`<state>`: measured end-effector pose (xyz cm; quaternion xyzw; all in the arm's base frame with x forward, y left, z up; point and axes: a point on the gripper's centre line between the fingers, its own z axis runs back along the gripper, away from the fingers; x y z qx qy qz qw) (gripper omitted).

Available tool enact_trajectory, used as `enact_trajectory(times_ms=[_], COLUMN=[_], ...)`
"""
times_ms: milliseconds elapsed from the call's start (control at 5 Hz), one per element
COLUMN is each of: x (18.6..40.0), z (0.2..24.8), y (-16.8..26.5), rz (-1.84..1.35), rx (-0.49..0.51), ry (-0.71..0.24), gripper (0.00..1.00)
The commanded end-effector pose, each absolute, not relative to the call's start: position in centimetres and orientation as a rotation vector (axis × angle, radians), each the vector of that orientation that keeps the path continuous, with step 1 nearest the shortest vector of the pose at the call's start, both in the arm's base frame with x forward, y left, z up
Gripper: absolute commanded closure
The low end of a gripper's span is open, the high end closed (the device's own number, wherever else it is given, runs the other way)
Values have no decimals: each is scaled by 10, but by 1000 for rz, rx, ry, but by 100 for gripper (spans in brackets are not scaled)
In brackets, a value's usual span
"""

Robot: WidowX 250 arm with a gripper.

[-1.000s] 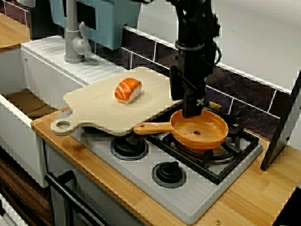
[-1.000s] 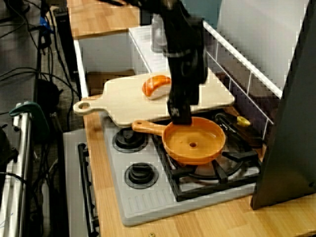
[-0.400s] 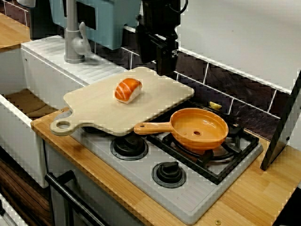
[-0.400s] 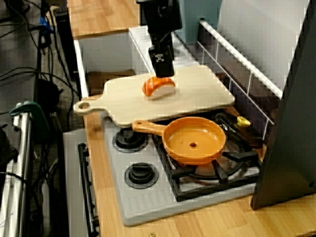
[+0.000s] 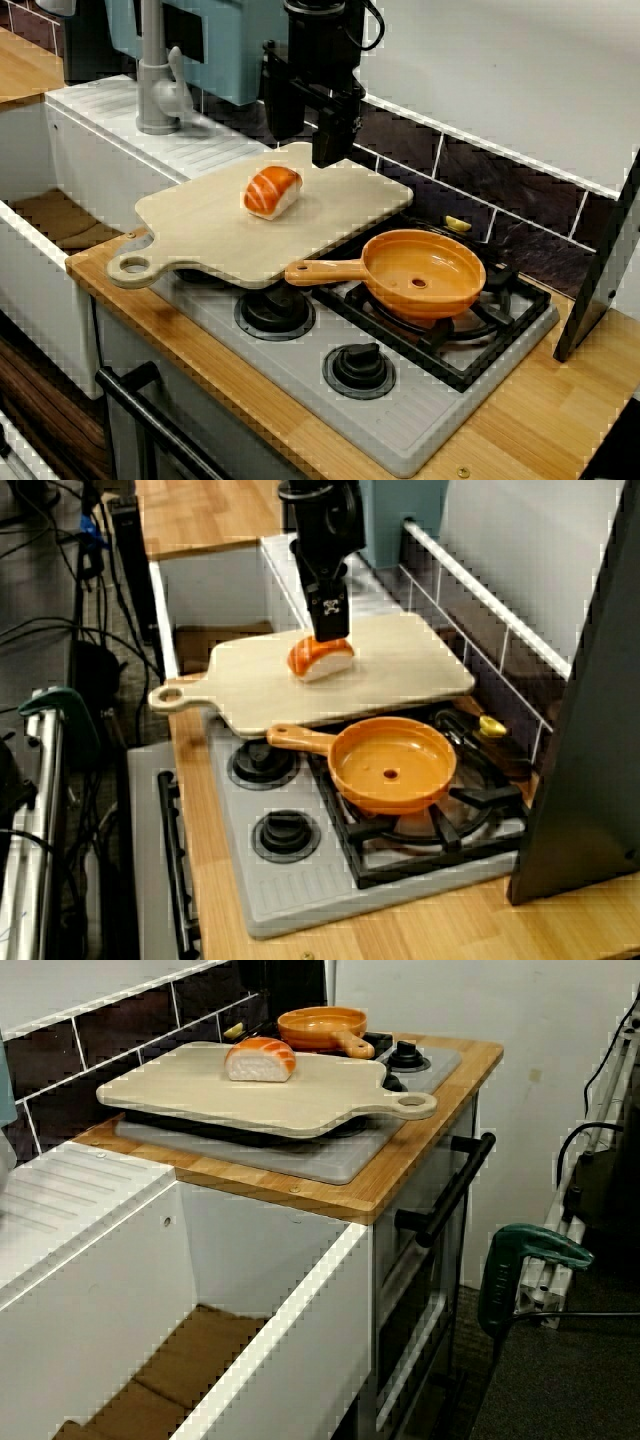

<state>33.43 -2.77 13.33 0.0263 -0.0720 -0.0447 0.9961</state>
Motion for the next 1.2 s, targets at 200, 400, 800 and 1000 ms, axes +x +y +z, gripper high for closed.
enact_trajectory(times_ms=[200,400,800,1000], x=[319,318,319,320], z=[128,115,102,106], y=[10,8,1,-1], rz=[102,162,250,248], rx=[25,15,-21,-27], ry=[-156,-179,-199,-198], gripper=[0,0,0,0])
